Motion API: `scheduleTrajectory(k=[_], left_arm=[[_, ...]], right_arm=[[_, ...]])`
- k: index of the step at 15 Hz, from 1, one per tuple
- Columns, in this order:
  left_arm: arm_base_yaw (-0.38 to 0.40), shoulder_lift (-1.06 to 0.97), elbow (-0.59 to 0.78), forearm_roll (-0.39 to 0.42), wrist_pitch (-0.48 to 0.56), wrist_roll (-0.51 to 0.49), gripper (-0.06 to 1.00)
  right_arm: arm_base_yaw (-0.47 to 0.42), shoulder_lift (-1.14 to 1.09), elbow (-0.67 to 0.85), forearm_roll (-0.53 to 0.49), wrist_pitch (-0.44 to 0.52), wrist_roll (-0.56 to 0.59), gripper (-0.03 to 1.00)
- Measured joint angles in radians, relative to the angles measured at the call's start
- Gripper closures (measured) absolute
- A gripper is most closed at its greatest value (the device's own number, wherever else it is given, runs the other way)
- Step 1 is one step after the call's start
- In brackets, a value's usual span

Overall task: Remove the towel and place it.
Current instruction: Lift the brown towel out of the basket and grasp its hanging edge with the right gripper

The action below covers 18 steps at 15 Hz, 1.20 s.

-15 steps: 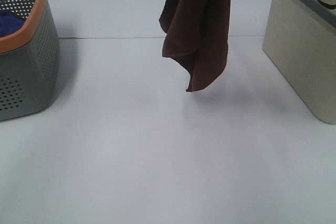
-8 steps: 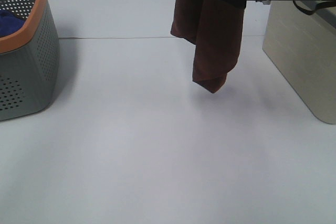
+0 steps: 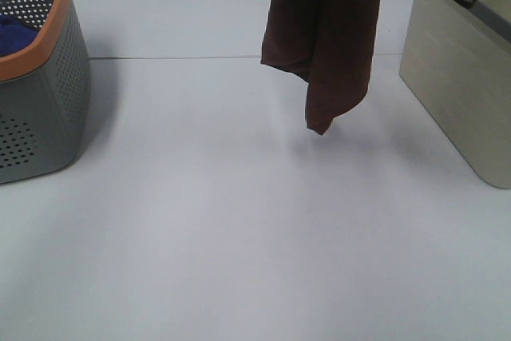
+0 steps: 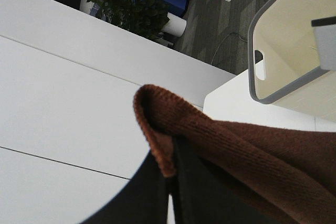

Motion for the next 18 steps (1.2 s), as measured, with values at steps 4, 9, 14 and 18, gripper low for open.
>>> scheduleTrajectory(k=[4,9,14,18], left_arm=[[0.000,0.000,0.000,0.000,0.000,0.000,0.94],[0.000,0.022,0.000,0.000,0.000,0.000,0.94],[0.000,0.022,0.000,0.000,0.000,0.000,0.94],[0.000,0.022,0.000,0.000,0.000,0.000,0.94]], right_arm=[[0.000,0.004,-0.001,0.001,-0.107,0.005,0.34],[0.000,-0.039,-0.001,-0.048,-0.232,0.005,0.34],[0.000,-0.004,-0.001,-0.049,-0.173,0.004,0.37],[0.000,0.078,-0.001,-0.023,-0.077,-0.032,0.37]])
